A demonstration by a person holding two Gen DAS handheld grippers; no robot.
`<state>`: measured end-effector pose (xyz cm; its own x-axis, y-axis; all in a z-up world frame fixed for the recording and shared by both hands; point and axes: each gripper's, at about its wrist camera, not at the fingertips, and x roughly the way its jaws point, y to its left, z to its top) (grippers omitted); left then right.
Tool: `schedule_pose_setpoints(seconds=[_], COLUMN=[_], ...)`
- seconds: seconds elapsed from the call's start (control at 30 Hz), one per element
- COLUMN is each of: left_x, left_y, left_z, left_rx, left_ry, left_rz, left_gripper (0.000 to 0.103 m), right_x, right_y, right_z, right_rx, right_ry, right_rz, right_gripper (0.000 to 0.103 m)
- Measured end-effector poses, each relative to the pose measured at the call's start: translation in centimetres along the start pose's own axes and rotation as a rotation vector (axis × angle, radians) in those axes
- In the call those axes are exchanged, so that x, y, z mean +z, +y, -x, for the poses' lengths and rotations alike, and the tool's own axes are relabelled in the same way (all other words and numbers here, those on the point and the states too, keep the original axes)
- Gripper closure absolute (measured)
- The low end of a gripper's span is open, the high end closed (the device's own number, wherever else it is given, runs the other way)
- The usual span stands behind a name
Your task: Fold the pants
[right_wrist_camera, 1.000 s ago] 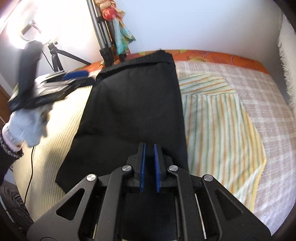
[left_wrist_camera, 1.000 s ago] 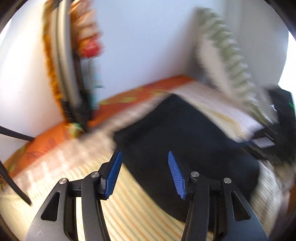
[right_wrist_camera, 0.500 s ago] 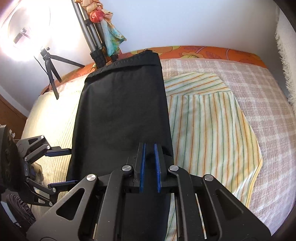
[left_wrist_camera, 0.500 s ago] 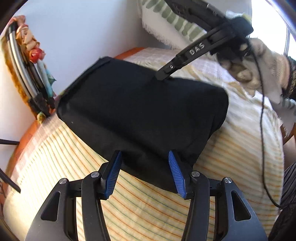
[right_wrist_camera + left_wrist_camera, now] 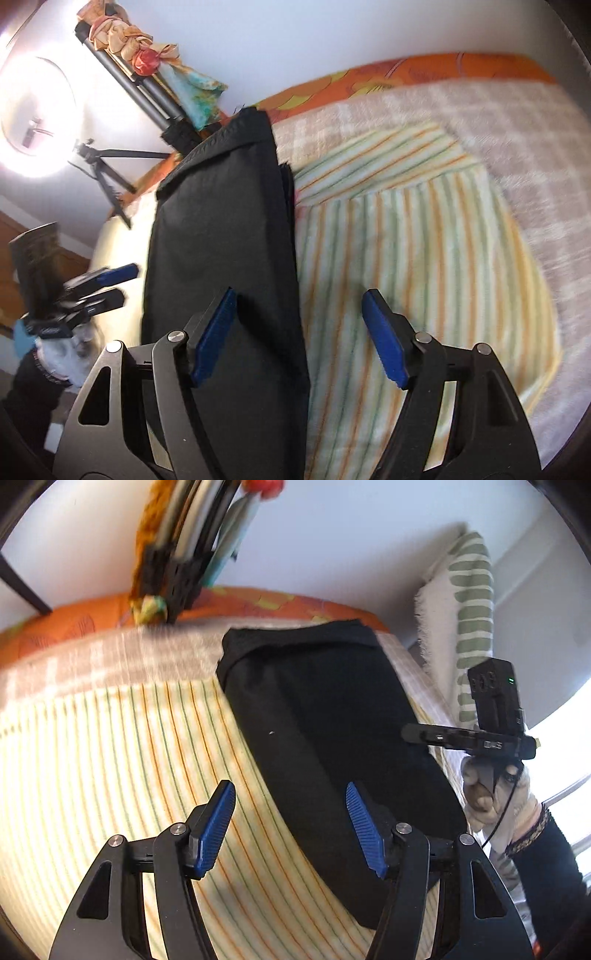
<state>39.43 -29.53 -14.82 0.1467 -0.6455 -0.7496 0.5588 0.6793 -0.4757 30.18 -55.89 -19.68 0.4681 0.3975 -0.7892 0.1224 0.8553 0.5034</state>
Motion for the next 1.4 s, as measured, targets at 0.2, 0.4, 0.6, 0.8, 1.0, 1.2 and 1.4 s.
schedule_pose_setpoints(seconds=[0.2, 0.4, 0.6, 0.8, 1.0, 1.2, 1.4], left_x=[0.3, 1.3, 1.9, 2.3, 3.9, 7.4, 11.8], left_y=[-0.1, -1.7, -2.2, -3.6, -5.7, -9.8, -13.5], left_z=[-2.1, -3.4, -3.1, -1.3, -0.6, -1.0, -2.8], left_rx=[-0.035, -0.003, 0.020, 0.011, -0.026, -0.075, -0.184], left_ry=[0.011, -0.007, -0.046, -0.094, -0.137, -0.181, -0.212], left_rz=[0.021, -0.002, 0.007, -0.059, -0.103, -0.169, -0.156], left_gripper=[0.040, 0.044, 0.076, 0.091, 0.092, 0.092, 0.092], right_x=[-0.5, -0.6, -0.7, -1.2, -1.4, 0.2, 2.6], right_y=[-0.8, 0.8, 2.6, 3.5, 3.9, 2.9, 2.1], right_z=[-0.1, -1.1, 0.3, 2.8, 6.2, 12.0, 17.6], right_rx=[0.161, 0.164, 0.085, 0.056, 0.041, -0.010, -0.093], right_ry=[0.003, 0.039, -0.007, -0.063, -0.138, -0.252, -0.340], right_rz=[-0.021, 0.011, 0.045, 0.054, 0.057, 0.055, 0.063], right_gripper=[0.030, 0.065, 0.089, 0.093, 0.093, 0.094, 0.094])
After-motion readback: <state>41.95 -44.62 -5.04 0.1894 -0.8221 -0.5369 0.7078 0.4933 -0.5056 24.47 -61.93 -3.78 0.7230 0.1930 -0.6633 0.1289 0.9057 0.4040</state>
